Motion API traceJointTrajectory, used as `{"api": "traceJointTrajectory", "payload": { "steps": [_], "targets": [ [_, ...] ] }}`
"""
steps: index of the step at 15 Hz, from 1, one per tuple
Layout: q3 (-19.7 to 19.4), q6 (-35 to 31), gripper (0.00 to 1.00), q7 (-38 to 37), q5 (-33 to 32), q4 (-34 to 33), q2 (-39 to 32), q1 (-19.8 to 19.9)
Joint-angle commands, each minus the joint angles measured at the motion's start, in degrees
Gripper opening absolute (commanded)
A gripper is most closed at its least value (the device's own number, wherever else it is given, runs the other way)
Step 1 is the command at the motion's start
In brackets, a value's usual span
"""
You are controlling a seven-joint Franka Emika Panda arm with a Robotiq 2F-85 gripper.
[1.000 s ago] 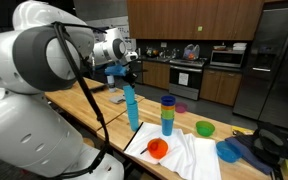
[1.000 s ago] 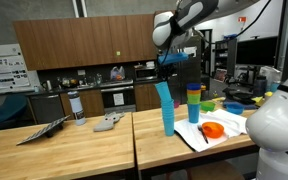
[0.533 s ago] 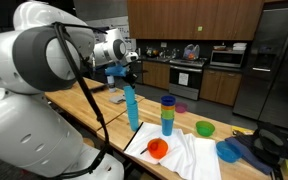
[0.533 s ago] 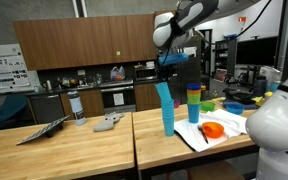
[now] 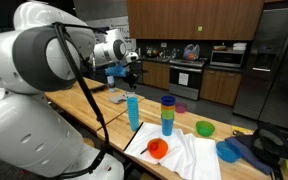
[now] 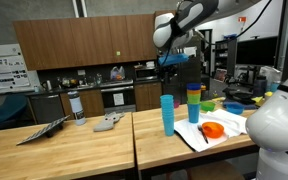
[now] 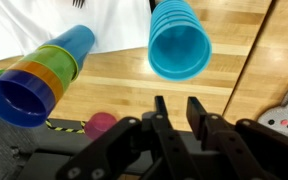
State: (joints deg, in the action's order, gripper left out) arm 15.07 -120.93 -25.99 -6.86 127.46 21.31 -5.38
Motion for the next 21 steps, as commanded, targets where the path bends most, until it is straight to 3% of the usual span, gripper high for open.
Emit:
{"api": "traceJointTrajectory", "payload": {
  "steps": [1,7,8,11,16,21],
  "targets": [
    [0.0,0.1,0.3,0.0,0.0,-0.1,0.0,0.0],
    [0.0,0.1,0.3,0.0,0.0,-0.1,0.0,0.0],
    [0.0,0.1,0.55,0.0,0.0,-0.1,0.0,0.0],
    [0.0,0.7,0.66,-0.5,-1.5,-0.3,2.1,0.6],
    [1.4,1.3,0.98,-5.8,-7.9,0.0,8.0,3.1],
    [1.2,6.2,1.0,-16.1,-10.2,2.4,14.8,7.1]
  ]
}}
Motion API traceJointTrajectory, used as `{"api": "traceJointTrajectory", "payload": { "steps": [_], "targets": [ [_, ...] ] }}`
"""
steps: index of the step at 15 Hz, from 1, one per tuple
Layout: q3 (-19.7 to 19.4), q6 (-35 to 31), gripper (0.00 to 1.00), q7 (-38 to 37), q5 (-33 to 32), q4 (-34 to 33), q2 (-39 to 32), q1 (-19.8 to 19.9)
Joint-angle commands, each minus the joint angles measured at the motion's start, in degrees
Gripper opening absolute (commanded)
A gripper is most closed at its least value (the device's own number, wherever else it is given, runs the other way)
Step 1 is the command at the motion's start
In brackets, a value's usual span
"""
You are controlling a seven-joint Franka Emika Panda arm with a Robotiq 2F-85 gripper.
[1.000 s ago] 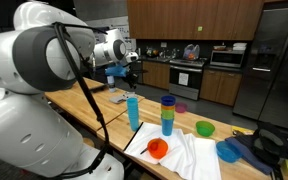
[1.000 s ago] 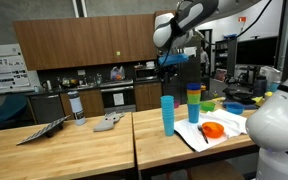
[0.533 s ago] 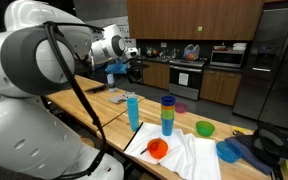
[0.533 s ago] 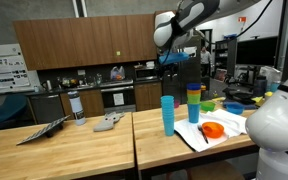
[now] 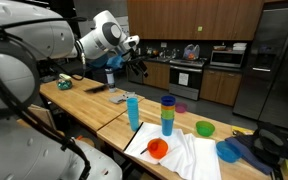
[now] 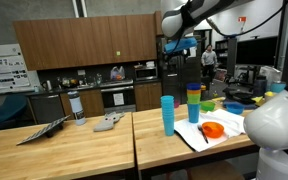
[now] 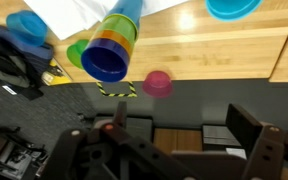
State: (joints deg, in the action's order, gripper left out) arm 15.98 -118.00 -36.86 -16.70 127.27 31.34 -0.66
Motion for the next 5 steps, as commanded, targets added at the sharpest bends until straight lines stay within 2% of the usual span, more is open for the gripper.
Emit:
{"api": "traceJointTrajectory", "payload": {
  "steps": [1,2,3,5],
  "targets": [
    [-0.3,4.5,1.0,-7.0,1.0,3.5,5.9,2.7],
    [-1.1,5.7,1.0,-8.5,2.4,5.1,7.5,2.7],
    [-0.3,4.5,1.0,-5.6,0.8,1.8,3.8,2.1],
    [-0.8,5.3,1.0,-7.4,1.4,3.8,5.7,2.5]
  ]
}}
